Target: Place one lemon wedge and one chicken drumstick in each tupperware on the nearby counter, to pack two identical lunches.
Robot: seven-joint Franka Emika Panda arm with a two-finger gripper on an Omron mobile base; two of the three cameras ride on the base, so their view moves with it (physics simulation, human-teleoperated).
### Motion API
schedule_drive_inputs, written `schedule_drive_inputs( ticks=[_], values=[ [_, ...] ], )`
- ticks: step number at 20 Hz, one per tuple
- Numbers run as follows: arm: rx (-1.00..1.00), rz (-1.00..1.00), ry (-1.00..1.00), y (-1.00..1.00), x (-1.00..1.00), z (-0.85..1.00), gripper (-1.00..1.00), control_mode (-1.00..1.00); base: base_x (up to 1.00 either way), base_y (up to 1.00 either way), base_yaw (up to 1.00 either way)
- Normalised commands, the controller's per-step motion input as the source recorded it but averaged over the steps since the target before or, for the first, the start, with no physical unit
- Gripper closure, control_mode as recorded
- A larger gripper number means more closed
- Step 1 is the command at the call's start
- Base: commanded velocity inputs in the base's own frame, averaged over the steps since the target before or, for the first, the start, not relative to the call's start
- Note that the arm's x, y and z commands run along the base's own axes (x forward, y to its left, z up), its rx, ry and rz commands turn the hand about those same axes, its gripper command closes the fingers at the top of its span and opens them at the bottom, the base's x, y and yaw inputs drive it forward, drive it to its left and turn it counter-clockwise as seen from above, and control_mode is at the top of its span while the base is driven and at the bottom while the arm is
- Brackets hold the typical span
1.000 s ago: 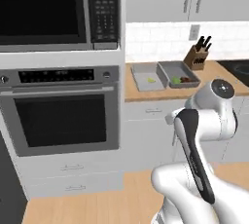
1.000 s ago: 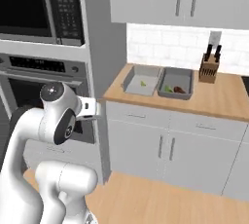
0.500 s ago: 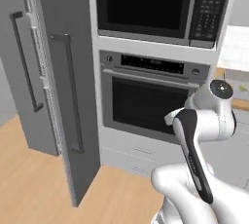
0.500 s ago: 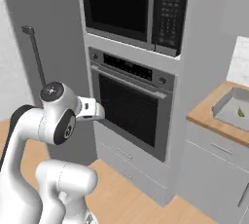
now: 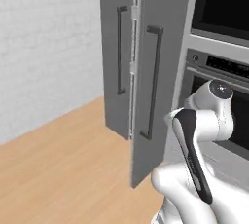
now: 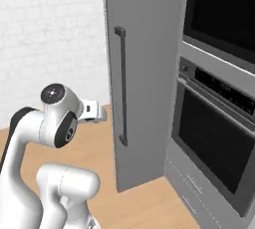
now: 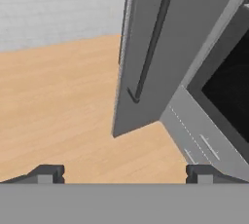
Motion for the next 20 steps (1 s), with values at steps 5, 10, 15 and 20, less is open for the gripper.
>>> schedule_drive_inputs(
  ticks=[5,10,15,20],
  values=[
    [0.0,0.0,0.0,0.0,0.0,0.0,-1.0,1.0,-0.32,0.99,0.57],
    [0.0,0.0,0.0,0.0,0.0,0.0,-1.0,1.0,0.01,1.0,0.34],
    [0.0,0.0,0.0,0.0,0.0,0.0,-1.0,1.0,0.81,1.0,0.03],
    [0.0,0.0,0.0,0.0,0.0,0.0,-1.0,1.0,1.0,0.97,-0.08]
  ],
)
